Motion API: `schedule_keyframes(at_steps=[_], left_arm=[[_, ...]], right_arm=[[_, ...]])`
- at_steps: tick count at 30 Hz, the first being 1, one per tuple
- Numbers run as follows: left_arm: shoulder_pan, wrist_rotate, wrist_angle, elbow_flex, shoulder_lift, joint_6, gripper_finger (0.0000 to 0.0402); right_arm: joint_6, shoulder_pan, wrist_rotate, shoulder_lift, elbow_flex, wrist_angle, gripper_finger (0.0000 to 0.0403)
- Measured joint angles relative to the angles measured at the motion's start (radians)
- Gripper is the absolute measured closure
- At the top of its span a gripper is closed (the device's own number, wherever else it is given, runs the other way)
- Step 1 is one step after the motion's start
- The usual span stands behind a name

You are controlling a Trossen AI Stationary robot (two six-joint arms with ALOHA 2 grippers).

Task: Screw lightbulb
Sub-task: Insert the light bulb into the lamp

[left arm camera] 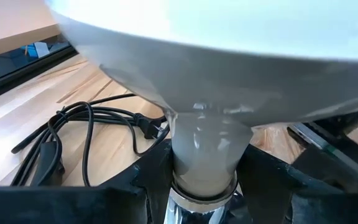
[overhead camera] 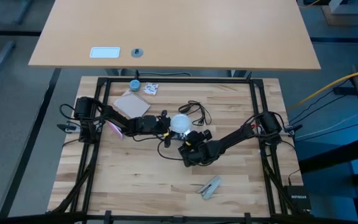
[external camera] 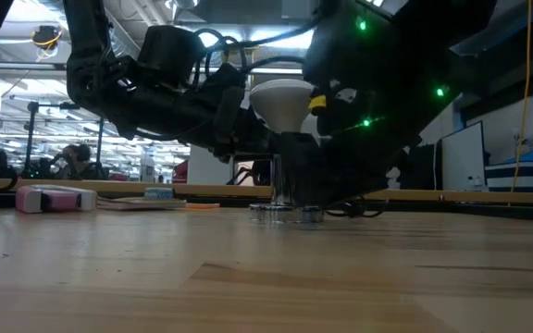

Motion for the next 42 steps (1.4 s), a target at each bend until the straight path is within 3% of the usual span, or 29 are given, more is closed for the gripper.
schedule_keyframes(at_steps=[5, 13, 18, 25, 35, 42], left_arm=[[0.0, 0.001, 0.0, 0.0, 0.0, -0.001, 0.0245], [-0.002, 0.026, 0.001, -0.001, 0.0, -0.001, 0.0245], [-0.002, 0.024, 0.001, -0.001, 0.0, -0.001, 0.0245], [-0.003, 0.018, 0.005, -0.001, 0.0, -0.002, 0.0245], [-0.005, 0.014, 0.005, -0.001, 0.0, -0.004, 0.0245], [-0.005, 0.0, -0.001, -0.001, 0.0, -0.003, 0.0245]], right_arm=[[-0.009, -0.002, 0.11, 0.005, -0.005, -0.02, 0.0178], [-0.027, 0.039, 0.114, -0.049, -0.006, -0.019, 0.0178], [-0.093, 0.085, 0.048, -0.095, -0.004, 0.0, 0.0178], [-0.115, 0.094, -0.151, -0.075, -0.003, 0.027, 0.0178], [-0.088, 0.025, -0.192, -0.019, 0.004, 0.044, 0.0178], [0.073, 0.012, -0.132, -0.015, 0.005, -0.087, 0.0178]])
